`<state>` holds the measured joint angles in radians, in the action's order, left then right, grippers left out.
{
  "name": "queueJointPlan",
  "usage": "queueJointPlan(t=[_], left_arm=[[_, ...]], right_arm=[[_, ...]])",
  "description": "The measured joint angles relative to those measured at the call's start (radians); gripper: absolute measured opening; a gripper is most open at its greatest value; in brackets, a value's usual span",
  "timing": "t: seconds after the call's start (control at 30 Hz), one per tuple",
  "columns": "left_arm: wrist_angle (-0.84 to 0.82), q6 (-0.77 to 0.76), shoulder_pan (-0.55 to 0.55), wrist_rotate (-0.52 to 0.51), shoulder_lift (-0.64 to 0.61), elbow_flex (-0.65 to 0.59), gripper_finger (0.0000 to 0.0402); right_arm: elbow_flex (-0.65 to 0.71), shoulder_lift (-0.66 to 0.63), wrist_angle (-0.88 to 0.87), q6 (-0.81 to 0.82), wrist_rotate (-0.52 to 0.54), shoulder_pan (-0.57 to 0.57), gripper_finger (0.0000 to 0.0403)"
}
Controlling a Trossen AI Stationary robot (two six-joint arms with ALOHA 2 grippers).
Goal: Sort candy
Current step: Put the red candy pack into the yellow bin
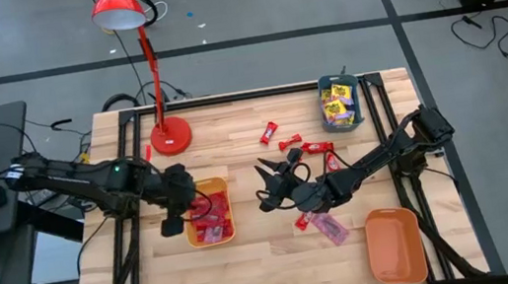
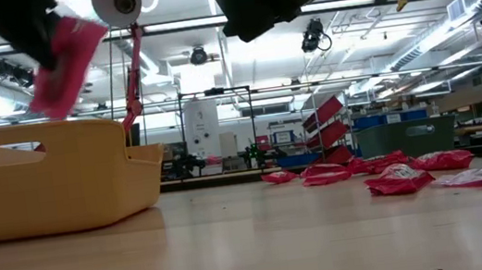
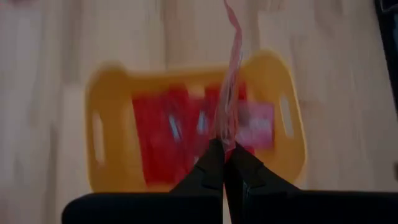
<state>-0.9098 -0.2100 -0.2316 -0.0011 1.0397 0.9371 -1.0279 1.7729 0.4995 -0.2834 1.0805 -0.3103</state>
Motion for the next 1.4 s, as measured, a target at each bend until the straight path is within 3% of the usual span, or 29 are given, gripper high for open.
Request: queueJointPlan(t=[0.5,1.0,1.4], left_arm=[[0.062,-0.057,0.0,0.028,0.039,-0.059,0.0],[0.085,-0.109,-0.014,0.19,0.108,-0.059,0.0],[0.097,-0.123,-0.013,0.186,0.166,-0.059,0.0018]], right_arm=[[0.0,0.0,-0.003,0.004,-0.008,0.0,0.008],[0.0,0.0,-0.014,0.019,-0.032,0.004,0.0078],[0.0,0.0,-0.027,0.027,-0.033,0.005,0.0076]])
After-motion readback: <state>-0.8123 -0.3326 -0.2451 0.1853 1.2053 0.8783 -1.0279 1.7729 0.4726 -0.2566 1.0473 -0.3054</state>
